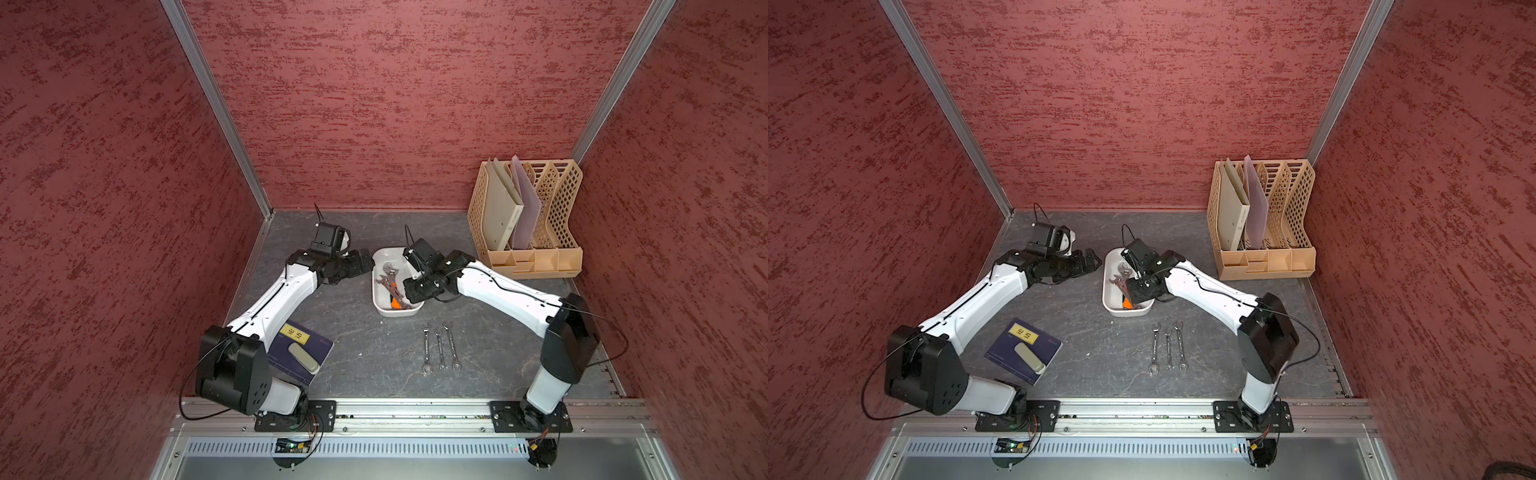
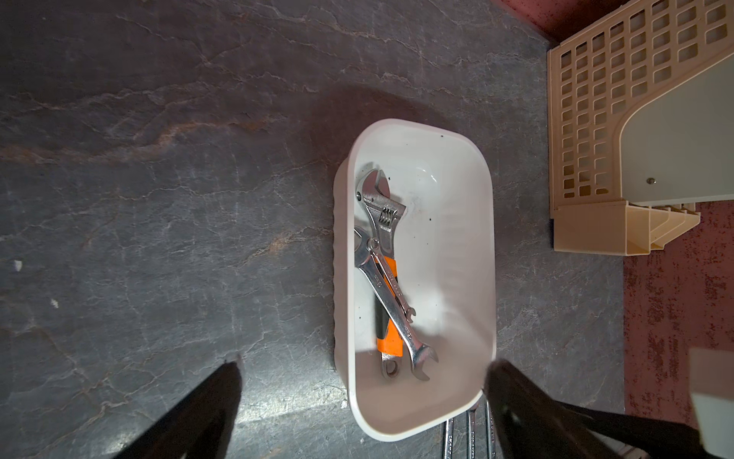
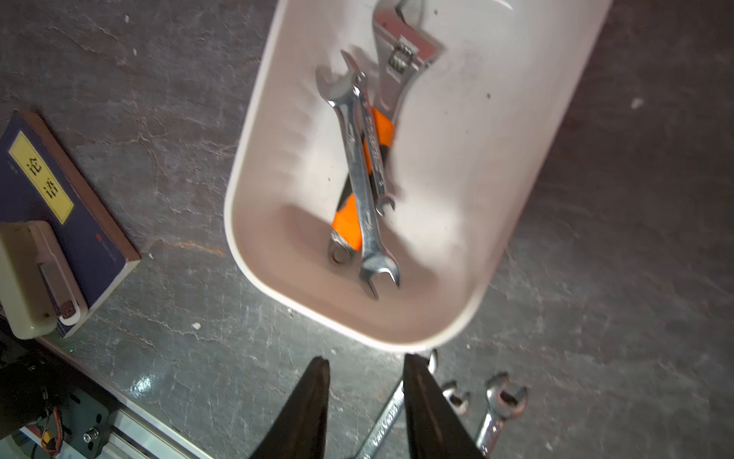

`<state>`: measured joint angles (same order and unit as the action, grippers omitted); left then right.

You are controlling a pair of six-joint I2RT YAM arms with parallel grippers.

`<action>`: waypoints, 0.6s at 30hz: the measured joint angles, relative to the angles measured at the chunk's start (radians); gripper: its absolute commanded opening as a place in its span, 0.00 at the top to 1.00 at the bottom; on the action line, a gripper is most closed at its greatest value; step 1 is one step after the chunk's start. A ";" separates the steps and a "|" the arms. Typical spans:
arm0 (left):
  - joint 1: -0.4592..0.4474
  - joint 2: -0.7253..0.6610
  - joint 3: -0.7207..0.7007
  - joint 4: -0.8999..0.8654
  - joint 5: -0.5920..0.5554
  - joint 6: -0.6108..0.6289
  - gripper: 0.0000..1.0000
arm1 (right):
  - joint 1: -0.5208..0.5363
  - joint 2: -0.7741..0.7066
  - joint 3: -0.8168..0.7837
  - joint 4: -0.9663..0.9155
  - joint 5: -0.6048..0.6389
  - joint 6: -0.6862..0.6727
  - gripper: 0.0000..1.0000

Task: Take out the wrench from the storage box
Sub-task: Pick up the wrench from the storage box.

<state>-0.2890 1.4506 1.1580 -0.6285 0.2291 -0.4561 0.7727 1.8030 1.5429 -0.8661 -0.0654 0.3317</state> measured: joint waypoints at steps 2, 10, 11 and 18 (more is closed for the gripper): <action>0.004 0.011 0.000 0.000 0.008 0.000 0.00 | -0.015 0.085 0.098 -0.003 -0.042 -0.034 0.64; 0.039 0.023 0.000 0.000 0.027 0.000 0.00 | -0.080 0.337 0.341 -0.019 -0.146 -0.096 0.67; 0.042 0.023 0.000 0.001 0.029 0.000 0.00 | -0.086 0.355 0.353 -0.021 -0.154 -0.098 0.67; 0.044 0.025 0.000 0.001 0.037 0.000 0.00 | -0.112 0.455 0.415 -0.029 -0.194 -0.105 0.65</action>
<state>-0.2447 1.4757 1.1580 -0.6277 0.2665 -0.4561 0.6605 2.2581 1.9579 -0.8951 -0.2592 0.2268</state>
